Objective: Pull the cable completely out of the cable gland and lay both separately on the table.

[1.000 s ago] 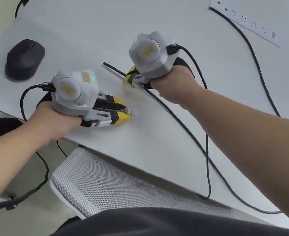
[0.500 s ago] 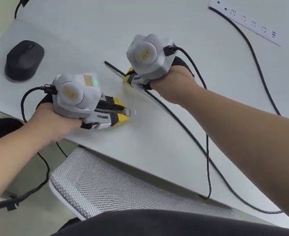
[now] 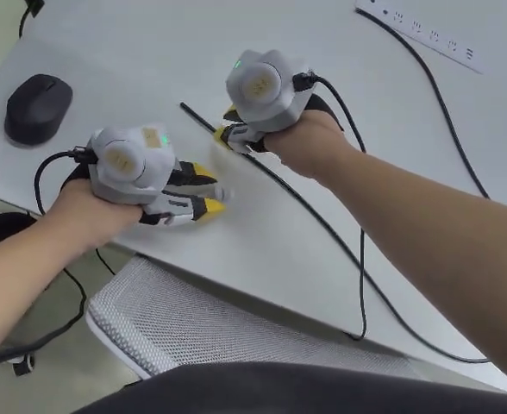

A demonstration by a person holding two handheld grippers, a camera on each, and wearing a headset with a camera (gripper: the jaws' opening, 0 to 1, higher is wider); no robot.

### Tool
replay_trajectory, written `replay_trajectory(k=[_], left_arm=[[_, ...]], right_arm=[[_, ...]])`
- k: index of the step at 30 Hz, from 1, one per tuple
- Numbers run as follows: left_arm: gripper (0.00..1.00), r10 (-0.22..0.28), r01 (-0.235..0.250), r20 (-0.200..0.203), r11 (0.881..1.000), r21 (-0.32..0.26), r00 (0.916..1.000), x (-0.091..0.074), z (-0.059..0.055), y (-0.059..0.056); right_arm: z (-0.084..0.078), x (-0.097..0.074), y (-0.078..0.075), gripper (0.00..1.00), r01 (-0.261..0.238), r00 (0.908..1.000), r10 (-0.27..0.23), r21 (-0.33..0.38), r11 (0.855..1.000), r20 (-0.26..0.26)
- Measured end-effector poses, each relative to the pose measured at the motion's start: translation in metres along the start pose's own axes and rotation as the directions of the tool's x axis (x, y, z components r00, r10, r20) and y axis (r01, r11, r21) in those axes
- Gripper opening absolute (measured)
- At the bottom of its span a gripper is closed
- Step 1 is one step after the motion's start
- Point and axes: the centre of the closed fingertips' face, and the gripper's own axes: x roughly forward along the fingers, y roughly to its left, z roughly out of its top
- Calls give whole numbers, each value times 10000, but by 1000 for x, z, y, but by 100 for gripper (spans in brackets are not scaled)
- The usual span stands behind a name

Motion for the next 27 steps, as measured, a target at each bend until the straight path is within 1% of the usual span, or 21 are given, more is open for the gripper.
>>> replay_trajectory(k=[5, 7, 9, 11, 13, 15, 16, 17, 19, 21, 23, 24, 25, 27], left_arm=[[33, 66, -65, 74, 9998, -162, 10000, -6, 7, -1], [36, -19, 25, 164, 9993, -381, 9999, -9, 12, -5], [39, -12, 21, 244, 9994, -339, 9997, -12, 18, -7], [40, -46, 60, 349, 9992, -385, 9994, -14, 24, -11], [42, -70, 87, 413, 9991, -410, 9991, -15, 28, -13], [45, -93, 109, 436, 9992, -372, 9990, -16, 34, -18], [49, 8, 6, 407, 9994, -345, 9992, -16, 35, -17], [53, 54, -41, 369, 9993, -359, 9993, -16, 37, -18], [55, 82, -68, 421, 9995, -312, 9991, -18, 40, -19], [56, 65, -48, 490, 9994, -350, 9988, -20, 45, -21], [57, 32, -7, 551, 9990, -445, 9985, -23, 49, -24], [58, 45, -21, 541, 9990, -442, 9985, -25, 52, -26], [59, 50, -28, 512, 9991, -419, 9987, -27, 53, -27], [59, -40, 61, 505, 9991, -410, 9987, -31, 57, -31]], right_arm=[[0, -22, -5, 26, 237, 9991, -252, 457, 9987, 334], [1, -34, -6, 30, 320, 9980, -357, 699, 9970, 524], [2, -46, -6, 32, 418, 9958, -497, 1007, 9940, 775], [3, -59, -5, 33, 497, 9926, -619, 1155, 9921, 1042], [2, -65, -4, 34, 530, 9916, -670, 1260, 9906, 1102], [-4, -78, -1, 36, 615, 9889, -796, 1422, 9879, 1253], [-5, -82, 0, 37, 624, 9878, -824, 1492, 9868, 1318], [-7, -87, 1, 38, 660, 9852, -884, 1507, 9864, 1469], [-9, -94, 3, 41, 755, 9798, -999, 1424, 9869, 1731], [-16, -103, 4, 45, 872, 9780, -1136, 1515, 9846, 1752], [-19, -116, 6, 47, 915, 9698, -1301, 1867, 9781, 2063], [-21, -124, 6, 48, 1013, 9651, -1454, 2018, 9742, 2177], [-23, -129, 6, 49, 1041, 9636, -1509, 2101, 9721, 2209], [-27, -143, 8, 50, 1099, 9564, -1660, 2308, 9668, 2401]])
